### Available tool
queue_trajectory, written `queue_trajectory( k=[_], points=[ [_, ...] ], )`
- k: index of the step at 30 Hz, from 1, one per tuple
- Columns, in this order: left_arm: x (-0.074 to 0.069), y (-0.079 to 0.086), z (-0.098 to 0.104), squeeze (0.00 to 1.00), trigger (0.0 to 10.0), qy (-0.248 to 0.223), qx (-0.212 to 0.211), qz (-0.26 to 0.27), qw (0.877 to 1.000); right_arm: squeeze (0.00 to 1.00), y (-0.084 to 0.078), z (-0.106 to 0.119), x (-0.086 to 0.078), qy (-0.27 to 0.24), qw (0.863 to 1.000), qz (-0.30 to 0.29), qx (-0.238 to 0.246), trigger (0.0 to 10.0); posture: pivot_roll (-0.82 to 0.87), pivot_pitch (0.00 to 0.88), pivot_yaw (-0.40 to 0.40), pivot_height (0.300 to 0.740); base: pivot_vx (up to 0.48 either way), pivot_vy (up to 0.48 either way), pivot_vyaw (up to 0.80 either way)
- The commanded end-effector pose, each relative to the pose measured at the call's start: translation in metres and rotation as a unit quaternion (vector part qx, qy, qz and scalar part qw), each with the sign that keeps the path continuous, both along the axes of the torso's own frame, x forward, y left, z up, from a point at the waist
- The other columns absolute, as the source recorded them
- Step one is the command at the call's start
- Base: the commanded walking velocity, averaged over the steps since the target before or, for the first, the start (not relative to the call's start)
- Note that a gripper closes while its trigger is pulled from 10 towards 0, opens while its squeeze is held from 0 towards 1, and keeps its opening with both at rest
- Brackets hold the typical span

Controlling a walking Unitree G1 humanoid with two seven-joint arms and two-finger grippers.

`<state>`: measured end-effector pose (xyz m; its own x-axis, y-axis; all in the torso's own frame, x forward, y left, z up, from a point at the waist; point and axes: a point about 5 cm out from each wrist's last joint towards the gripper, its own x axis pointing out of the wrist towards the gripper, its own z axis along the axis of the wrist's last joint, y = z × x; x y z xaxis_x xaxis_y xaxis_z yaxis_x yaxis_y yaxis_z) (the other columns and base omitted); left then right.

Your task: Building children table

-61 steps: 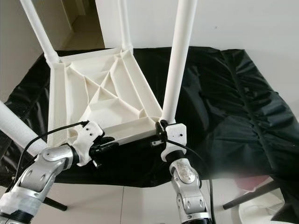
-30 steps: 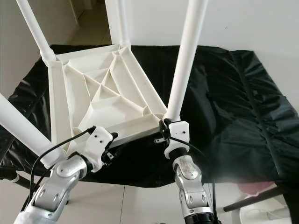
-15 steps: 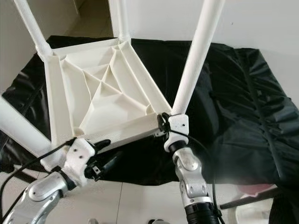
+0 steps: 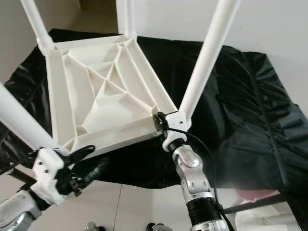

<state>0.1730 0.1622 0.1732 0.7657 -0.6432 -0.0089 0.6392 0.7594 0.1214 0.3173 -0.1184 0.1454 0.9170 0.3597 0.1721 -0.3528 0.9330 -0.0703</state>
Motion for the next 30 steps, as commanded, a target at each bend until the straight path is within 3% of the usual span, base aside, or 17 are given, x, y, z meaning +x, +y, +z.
queue_trajectory(
  k=[1,3,5,7,11,12,13,18,19,21,23,24,26,27,28,29,30],
  points=[
    [-0.015,0.003,0.0,0.0,10.0,0.028,0.023,-0.089,0.995,0.0,-0.002,-0.003,0.003,0.004,1.0,-0.005,0.006,10.0,0.17,0.132,-0.063,0.74,0.0,0.0,0.0],
    [-0.019,0.009,0.0,0.0,10.0,0.041,0.034,-0.091,0.994,0.0,-0.002,-0.002,0.005,0.004,1.0,-0.005,0.007,10.0,0.17,0.132,-0.063,0.74,0.0,0.0,0.0],
    [-0.027,0.03,-0.002,0.0,10.0,0.09,0.066,-0.074,0.991,0.0,0.001,-0.001,0.008,0.001,1.0,-0.004,0.011,10.0,0.18,0.127,-0.06,0.74,0.0,0.0,0.0],
    [-0.03,0.039,-0.001,0.0,10.0,0.104,0.076,-0.067,0.989,0.0,0.002,0.0,0.009,0.001,1.0,-0.003,0.012,10.0,0.19,0.123,-0.059,0.74,0.0,0.0,0.0],
    [-0.032,0.048,0.005,0.0,10.0,0.107,0.09,-0.06,0.988,0.0,0.003,-0.001,0.01,0.001,1.0,-0.002,0.013,10.0,0.19,0.122,-0.056,0.74,0.0,0.0,0.0],
    [-0.032,0.062,0.013,0.0,10.0,0.102,0.113,-0.043,0.987,0.0,0.003,-0.002,0.01,0.001,1.0,-0.003,0.016,10.0,0.2,0.115,-0.05,0.74,0.0,0.0,0.0],
    [-0.032,0.062,0.013,0.0,10.0,0.102,0.113,-0.043,0.987,0.0,0.003,-0.002,0.01,0.001,1.0,-0.003,0.016,10.0,0.2,0.115,-0.05,0.74,0.0,0.0,0.0],
    [-0.039,0.103,0.029,0.0,10.0,0.113,0.175,0.021,0.978,0.0,0.003,-0.004,0.009,0.002,1.0,-0.01,0.024,10.0,0.21,0.116,-0.034,0.74,0.0,0.0,0.0],
    [-0.039,0.103,0.029,0.0,10.0,0.113,0.175,0.021,0.978,0.0,0.003,-0.004,0.009,0.002,1.0,-0.01,0.024,10.0,0.21,0.116,-0.034,0.74,0.0,0.0,0.0],
    [-0.032,0.136,0.029,0.0,10.0,0.115,0.215,0.092,0.966,0.0,0.003,-0.006,0.009,0.002,1.0,-0.011,0.027,10.0,0.21,0.122,-0.028,0.74,0.0,0.0,0.0],
    [-0.027,0.146,0.03,0.0,10.0,0.107,0.227,0.117,0.961,0.0,0.004,-0.006,0.009,0.001,1.0,-0.01,0.028,10.0,0.2,0.13,-0.027,0.74,0.0,0.0,0.0],
    [-0.014,0.154,0.033,0.0,10.0,0.076,0.222,0.153,0.96,0.0,0.005,-0.006,0.007,-0.001,1.0,-0.008,0.029,10.0,0.2,0.133,-0.022,0.74,0.0,0.0,0.0],
    [-0.014,0.154,0.033,0.0,10.0,0.076,0.222,0.153,0.96,0.0,0.005,-0.006,0.007,-0.001,1.0,-0.008,0.029,10.0,0.2,0.133,-0.022,0.74,0.0,0.0,0.0],
    [-0.003,0.156,0.035,0.0,10.0,0.052,0.214,0.175,0.96,0.0,0.007,-0.007,0.006,-0.002,1.0,-0.007,0.03,10.0,0.19,0.131,-0.017,0.74,0.0,0.0,0.0],
    [-0.003,0.156,0.035,0.0,10.0,0.052,0.214,0.175,0.96,0.0,0.007,-0.007,0.006,-0.002,1.0,-0.007,0.03,10.0,0.19,0.131,-0.017,0.74,0.0,0.0,0.0],
    [0.018,0.148,0.035,0.0,10.0,0.019,0.183,0.186,0.965,0.0,0.009,-0.008,0.0,-0.004,0.999,-0.006,0.032,10.0,0.16,0.13,-0.009,0.74,0.0,0.0,0.0],
    [0.026,0.143,0.034,0.0,10.0,0.004,0.178,0.191,0.965,0.0,0.009,-0.008,-0.003,-0.005,0.999,-0.007,0.033,10.0,0.16,0.132,-0.005,0.74,0.0,0.0,0.0]
  ],
)
